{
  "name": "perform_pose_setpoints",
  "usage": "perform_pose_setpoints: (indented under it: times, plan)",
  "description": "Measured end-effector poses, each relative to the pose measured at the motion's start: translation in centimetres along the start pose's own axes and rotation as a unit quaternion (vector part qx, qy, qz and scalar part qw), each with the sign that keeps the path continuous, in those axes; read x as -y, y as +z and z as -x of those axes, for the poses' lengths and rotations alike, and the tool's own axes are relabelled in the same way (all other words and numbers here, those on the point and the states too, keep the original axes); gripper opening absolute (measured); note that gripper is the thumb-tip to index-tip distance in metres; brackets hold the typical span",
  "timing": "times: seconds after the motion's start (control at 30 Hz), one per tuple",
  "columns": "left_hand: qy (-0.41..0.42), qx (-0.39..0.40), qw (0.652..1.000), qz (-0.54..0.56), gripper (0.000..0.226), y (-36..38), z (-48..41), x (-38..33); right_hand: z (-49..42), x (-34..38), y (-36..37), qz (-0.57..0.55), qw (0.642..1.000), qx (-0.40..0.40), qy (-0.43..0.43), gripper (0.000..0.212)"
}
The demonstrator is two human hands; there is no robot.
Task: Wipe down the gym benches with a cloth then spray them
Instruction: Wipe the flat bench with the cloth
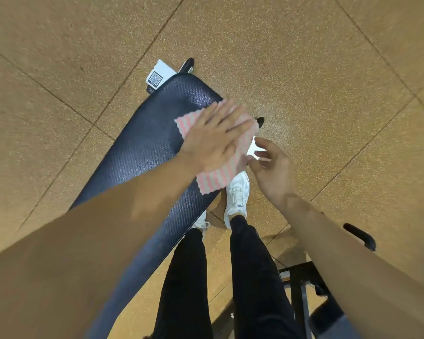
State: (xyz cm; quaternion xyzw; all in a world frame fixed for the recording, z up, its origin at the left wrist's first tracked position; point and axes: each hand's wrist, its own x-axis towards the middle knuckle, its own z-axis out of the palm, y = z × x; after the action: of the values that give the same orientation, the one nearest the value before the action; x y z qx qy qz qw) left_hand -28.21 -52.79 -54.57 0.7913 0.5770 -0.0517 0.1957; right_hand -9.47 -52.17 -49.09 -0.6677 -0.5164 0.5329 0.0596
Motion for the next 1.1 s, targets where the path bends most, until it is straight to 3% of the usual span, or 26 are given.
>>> perform_pose_setpoints:
  times: [0.13, 0.27, 0.43, 0.57, 0.83, 1.1]
  plan:
    - [-0.041, 0.029, 0.999, 0.011, 0.056, -1.7, -3.0, 3.1, -1.9, 1.7, 1.8, -0.088, 0.996, -0.021, 0.025, 0.051]
    - [-0.022, 0.041, 0.999, -0.016, 0.058, -2.2, -4.6, 5.2, -3.3, 2.5, 2.6, -0.109, 0.993, -0.014, 0.044, 0.06]
    - [-0.038, 0.079, 0.993, -0.077, 0.067, -3.7, -6.1, 6.9, -5.3, 2.9, 1.8, -0.049, 0.998, 0.036, 0.019, 0.056]
    - [-0.073, 0.11, 0.99, -0.058, 0.078, -4.9, -6.7, 8.3, -7.4, 3.4, 1.4, -0.031, 0.998, 0.058, -0.002, 0.053]
    - [-0.151, 0.037, 0.985, 0.071, 0.065, -3.7, -4.5, 11.0, -10.5, 5.3, 2.6, 0.073, 0.979, 0.151, -0.118, 0.042]
    - [-0.305, -0.054, 0.936, 0.166, 0.054, -2.0, -1.4, 10.5, -13.7, 8.5, 4.1, 0.171, 0.946, 0.21, -0.177, 0.055]
